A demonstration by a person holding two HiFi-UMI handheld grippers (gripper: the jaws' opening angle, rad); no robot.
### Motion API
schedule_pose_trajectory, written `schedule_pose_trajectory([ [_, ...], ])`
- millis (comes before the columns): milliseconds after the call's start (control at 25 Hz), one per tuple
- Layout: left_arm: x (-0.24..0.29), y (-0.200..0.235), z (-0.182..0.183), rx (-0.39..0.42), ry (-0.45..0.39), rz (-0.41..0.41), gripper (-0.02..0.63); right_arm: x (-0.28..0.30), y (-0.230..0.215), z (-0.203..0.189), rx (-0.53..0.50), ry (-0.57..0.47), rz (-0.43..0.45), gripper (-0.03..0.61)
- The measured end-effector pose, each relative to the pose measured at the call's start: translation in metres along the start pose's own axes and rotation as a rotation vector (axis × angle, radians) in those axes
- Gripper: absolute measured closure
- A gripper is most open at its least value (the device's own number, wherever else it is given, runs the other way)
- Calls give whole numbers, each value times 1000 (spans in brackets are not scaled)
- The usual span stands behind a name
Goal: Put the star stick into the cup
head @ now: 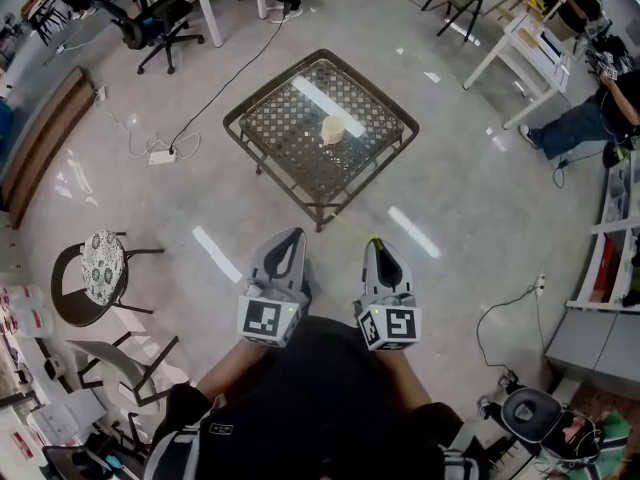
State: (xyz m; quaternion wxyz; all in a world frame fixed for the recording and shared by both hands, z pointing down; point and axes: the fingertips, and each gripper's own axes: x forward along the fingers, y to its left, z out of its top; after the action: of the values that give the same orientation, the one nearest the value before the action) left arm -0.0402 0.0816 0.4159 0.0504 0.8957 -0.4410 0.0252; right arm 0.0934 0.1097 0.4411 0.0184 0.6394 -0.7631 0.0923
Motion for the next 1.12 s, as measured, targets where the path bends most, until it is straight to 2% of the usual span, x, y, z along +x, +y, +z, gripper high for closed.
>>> schedule_pose_trajectory([
  [280, 49, 48, 14, -49, -38, -10, 598, 70, -4, 8, -9, 25, -33, 557],
  [520, 72, 79, 8, -30, -38, -46, 598, 115, -3, 6, -18, 8, -70, 557],
  [760, 86, 91, -3, -29, -7, -51, 597, 145, -12, 6, -34, 3, -91, 557],
  [1120, 135, 105, -1, -35, -18, -25, 597, 198, -44, -1, -41, 19, -85, 557],
])
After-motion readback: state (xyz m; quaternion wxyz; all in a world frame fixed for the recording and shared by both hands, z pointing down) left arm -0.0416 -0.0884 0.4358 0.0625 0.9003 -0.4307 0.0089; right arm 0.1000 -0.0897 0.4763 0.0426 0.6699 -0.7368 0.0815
